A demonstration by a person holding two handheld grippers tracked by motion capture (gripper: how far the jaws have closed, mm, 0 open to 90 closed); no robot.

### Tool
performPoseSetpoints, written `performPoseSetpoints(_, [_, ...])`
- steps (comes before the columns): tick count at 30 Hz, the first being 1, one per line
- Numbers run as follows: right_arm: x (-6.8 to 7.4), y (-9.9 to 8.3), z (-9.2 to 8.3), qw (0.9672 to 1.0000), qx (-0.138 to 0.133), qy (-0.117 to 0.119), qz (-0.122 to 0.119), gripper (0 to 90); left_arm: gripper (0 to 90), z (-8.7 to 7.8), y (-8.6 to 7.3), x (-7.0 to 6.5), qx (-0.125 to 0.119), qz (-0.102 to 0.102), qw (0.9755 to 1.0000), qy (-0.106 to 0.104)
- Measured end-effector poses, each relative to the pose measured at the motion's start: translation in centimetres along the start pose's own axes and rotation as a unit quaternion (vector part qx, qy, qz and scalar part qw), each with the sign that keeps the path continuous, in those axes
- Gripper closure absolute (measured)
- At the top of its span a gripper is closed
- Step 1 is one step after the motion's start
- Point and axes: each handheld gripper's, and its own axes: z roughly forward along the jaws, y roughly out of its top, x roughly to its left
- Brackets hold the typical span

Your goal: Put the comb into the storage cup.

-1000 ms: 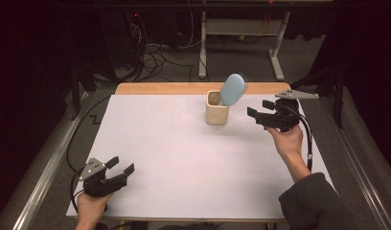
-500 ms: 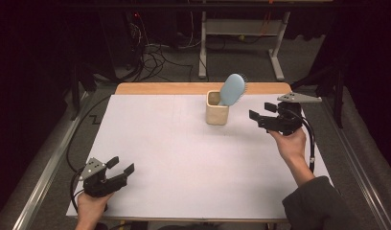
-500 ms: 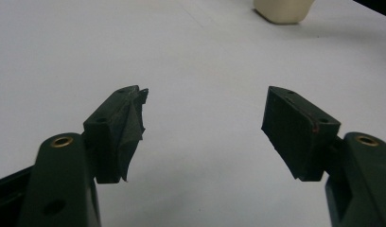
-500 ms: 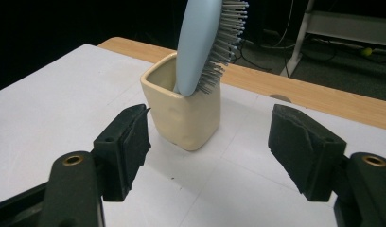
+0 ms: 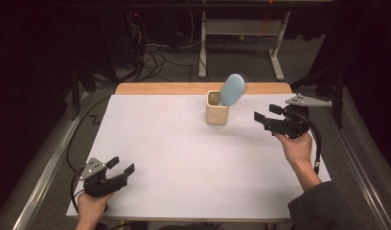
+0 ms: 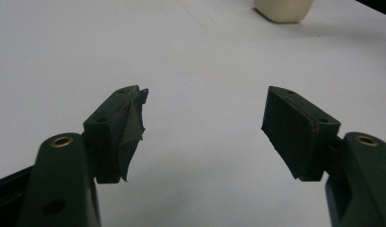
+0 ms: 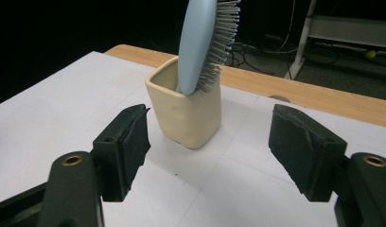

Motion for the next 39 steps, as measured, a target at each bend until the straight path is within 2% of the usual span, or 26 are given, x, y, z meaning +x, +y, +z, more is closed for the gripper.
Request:
performPoseSetpoints(27, [-0.9, -2.4, -2.0, 0.9998, -0.010, -0.006, 0.016, 30.2, 30.6, 0.0, 0.0, 0.0, 0.002, 0.001, 1.0000, 0.000])
performPoseSetpoints(39, [-1.3, -3.4, -2.4, 0.9996, -0.010, -0.007, 0.024, 30.2, 30.6, 0.0, 0.0, 0.0, 0.002, 0.001, 1.0000, 0.000])
